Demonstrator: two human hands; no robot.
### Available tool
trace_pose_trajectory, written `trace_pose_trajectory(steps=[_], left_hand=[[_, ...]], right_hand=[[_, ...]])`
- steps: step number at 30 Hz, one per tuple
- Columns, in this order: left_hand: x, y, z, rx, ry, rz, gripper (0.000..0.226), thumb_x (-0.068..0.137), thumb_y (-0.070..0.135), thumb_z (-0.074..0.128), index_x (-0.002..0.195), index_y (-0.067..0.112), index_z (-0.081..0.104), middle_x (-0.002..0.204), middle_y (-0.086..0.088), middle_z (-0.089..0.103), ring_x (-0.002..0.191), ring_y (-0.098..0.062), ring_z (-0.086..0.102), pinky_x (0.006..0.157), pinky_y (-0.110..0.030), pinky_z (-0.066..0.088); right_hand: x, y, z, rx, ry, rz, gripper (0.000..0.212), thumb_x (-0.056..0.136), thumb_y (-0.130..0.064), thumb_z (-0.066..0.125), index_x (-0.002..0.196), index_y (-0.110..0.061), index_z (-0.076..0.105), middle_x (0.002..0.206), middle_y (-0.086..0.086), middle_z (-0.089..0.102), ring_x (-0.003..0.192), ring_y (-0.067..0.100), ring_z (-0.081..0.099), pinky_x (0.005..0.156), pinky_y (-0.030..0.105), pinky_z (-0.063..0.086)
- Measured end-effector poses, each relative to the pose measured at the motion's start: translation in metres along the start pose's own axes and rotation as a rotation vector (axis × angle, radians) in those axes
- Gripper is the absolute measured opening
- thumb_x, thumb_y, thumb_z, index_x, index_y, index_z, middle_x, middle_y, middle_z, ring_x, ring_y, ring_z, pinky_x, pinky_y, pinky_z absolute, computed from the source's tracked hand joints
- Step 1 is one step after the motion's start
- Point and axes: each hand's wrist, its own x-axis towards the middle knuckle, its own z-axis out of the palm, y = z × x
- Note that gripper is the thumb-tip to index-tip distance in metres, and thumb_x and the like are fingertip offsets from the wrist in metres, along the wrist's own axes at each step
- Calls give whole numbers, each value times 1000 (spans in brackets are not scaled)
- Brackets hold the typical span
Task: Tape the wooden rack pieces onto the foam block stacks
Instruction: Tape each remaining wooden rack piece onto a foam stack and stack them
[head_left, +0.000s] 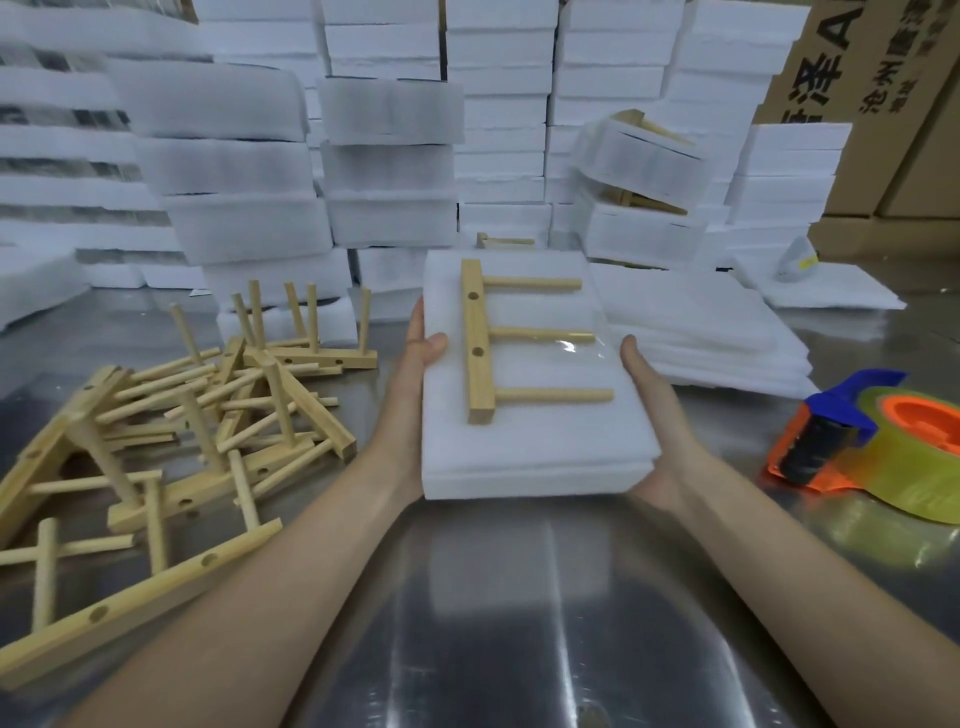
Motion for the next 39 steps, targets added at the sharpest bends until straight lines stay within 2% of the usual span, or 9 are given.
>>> trace_pose_trajectory(steps=[4,11,14,18,21,23,25,31,39], left_hand=[[-9,-3,10,27,67,-198,62,85,48,57,143,31,43,129,-8,62,106,-28,66,74,-40,58],[-4,-3,7,-27,137,-335,60,85,70,43,87,23,80,100,-10,74,89,-25,72,64,-34,58],[6,-3,3,-87,193,-226,65,89,70,35,100,23,78,107,-10,73,95,-27,71,68,-37,58],[10,-2,-8,-116,280,-149,57,99,56,32,131,16,58,122,-13,66,111,-34,63,98,-53,47],[8,-3,-9,-135,328,-188,58,101,52,30,135,11,53,129,-18,61,117,-38,58,106,-55,40],[6,-5,-7,-108,338,-193,61,99,58,29,133,15,55,126,-16,63,114,-36,61,103,-53,43],[3,-7,-3,-57,285,-140,70,90,67,27,135,20,52,127,-11,64,115,-31,61,103,-51,45],[11,-16,-1,396,56,189,63,88,45,38,142,13,40,114,5,70,107,-17,67,77,-29,57],[20,-36,-18,961,-54,153,51,86,50,44,128,23,56,116,-1,66,101,-11,66,82,-30,58]], right_hand=[[-5,3,-3,-13,-17,23,53,92,-62,44,92,-24,80,102,3,75,91,19,72,68,30,58],[-4,-4,2,-160,-10,0,57,85,-71,36,93,-34,78,110,-4,73,98,13,70,68,26,57],[-3,-20,5,-280,151,-303,43,97,-56,37,108,-30,69,123,-2,65,111,14,63,80,28,53],[-24,-15,10,-969,-9,-1061,36,84,-47,60,116,-30,59,124,-14,56,120,6,52,99,25,40],[-23,8,13,-1856,-183,-1307,84,65,-57,78,136,-23,47,140,-1,45,133,22,41,114,50,25],[-13,15,16,-2072,-57,-1355,98,57,-35,86,141,-21,35,146,6,41,135,27,36,114,56,21],[-6,13,15,-1991,99,-1454,88,58,-16,81,135,-21,39,142,12,49,130,29,43,108,54,32],[10,-8,-4,-1670,314,-1602,80,56,-24,85,126,-16,47,137,11,53,124,29,49,91,42,42],[60,-44,18,-1850,490,-1338,79,49,-12,78,126,-12,60,139,10,53,123,32,50,92,43,37]])
